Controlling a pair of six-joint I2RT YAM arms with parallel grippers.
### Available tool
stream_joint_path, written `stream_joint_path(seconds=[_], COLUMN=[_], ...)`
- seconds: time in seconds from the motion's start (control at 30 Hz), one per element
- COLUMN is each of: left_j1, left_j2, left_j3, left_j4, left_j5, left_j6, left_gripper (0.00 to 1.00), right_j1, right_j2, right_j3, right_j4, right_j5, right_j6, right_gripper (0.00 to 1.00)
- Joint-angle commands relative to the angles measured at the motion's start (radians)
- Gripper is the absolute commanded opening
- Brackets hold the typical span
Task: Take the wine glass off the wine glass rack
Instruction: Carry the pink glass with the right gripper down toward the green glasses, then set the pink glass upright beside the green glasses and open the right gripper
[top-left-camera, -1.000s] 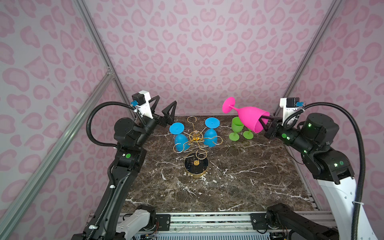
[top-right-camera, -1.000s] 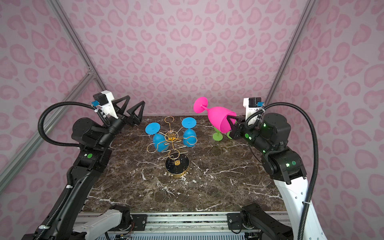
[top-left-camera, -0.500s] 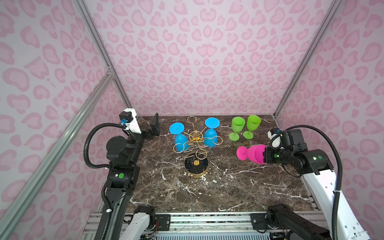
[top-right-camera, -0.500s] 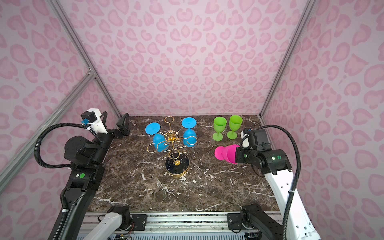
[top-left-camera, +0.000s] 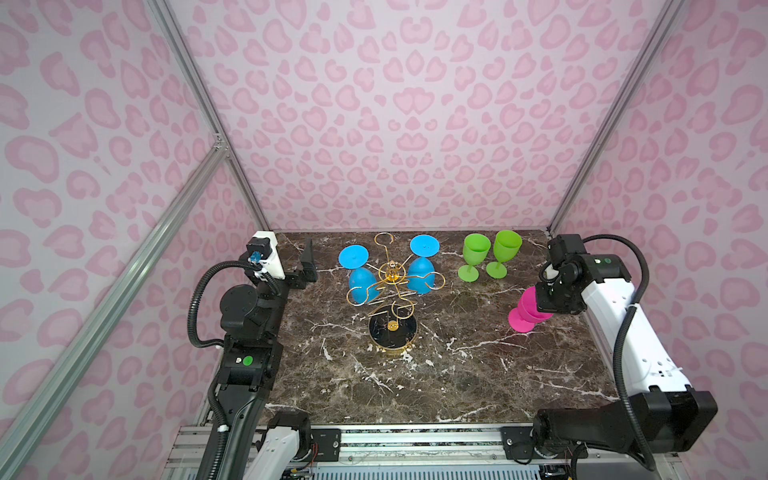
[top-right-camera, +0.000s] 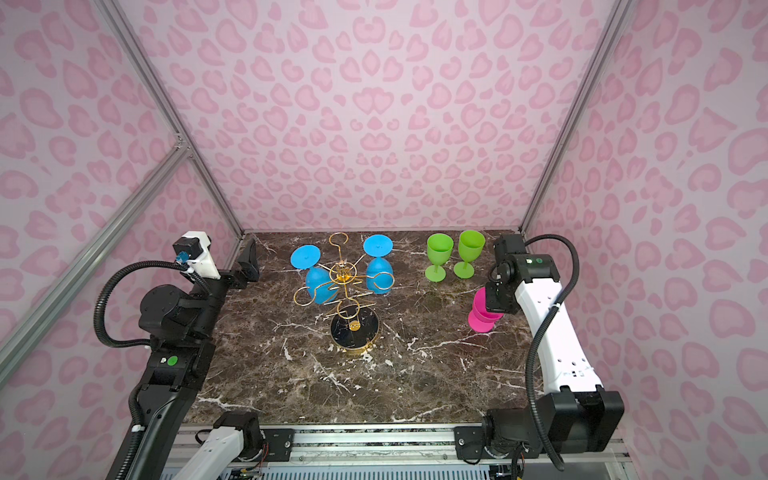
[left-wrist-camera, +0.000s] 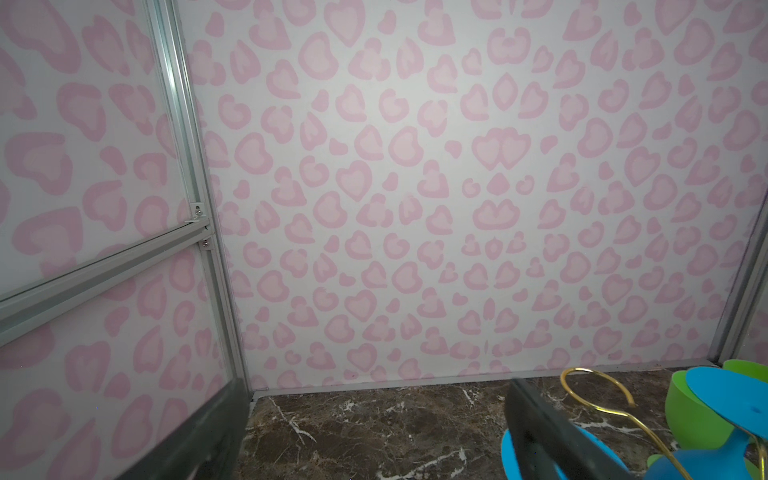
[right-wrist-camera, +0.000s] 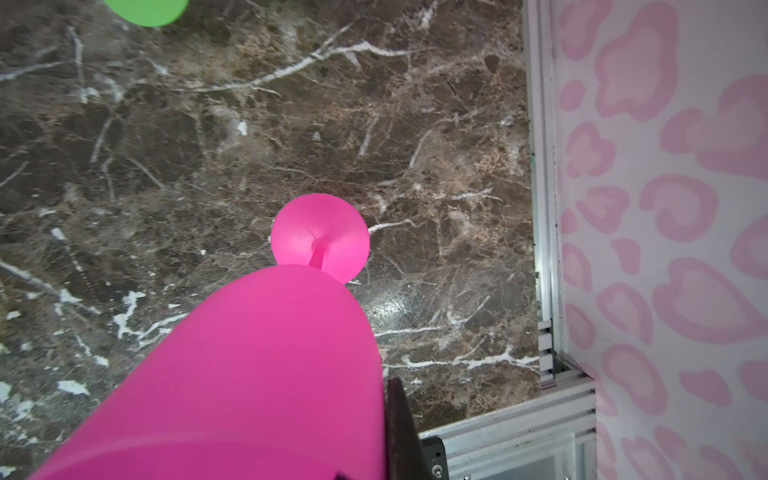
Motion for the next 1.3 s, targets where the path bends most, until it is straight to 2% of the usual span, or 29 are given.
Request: stream_joint_path(seconds=[0.0,0.17,0.57,0.8,0.9,1.1,1.27], left_j1=[-0.012,-0.036,-0.054,-0.06,-0.063,-0.064,-0.063], left_j2=[-0.022,-0.055,-0.121,-0.127,-0.126,-0.124,-0.122], left_j3=[-0.022,-0.046,-0.047,-0.042,-0.04,-0.042,-0.037], left_j4=[0.07,0.089,0.068,0.065,0.065,0.065,0.065], left_j5=[-0.03,-0.046,-0.045,-0.043,-0.042,-0.039,-0.051], left_j6=[0.064,0.113,0.142,0.154,0.156,0.15,0.147], left_gripper=[0.97,0.97,0.97,0.97,0.97,0.97,0.97], right_j1=[-0.032,-0.095,-0.138,-0.14,-0.14,-0.062,0.068], right_j2=[0.073,0.217,0.465,0.534,0.54,0.483,0.432], right_j3=[0.066,0.205,0.476,0.542,0.546,0.505,0.444], right_j4=[0.0,-0.027,-0.051,-0.052,-0.054,-0.053,-0.041], right_j5=[0.03,-0.007,-0.012,0.001,-0.027,-0.024,-0.019], right_j6=[-0.009,-0.016,-0.017,-0.016,-0.022,-0.019,0.024], right_gripper=[0.0,0.0,0.0,0.0,0.0,0.0,0.0])
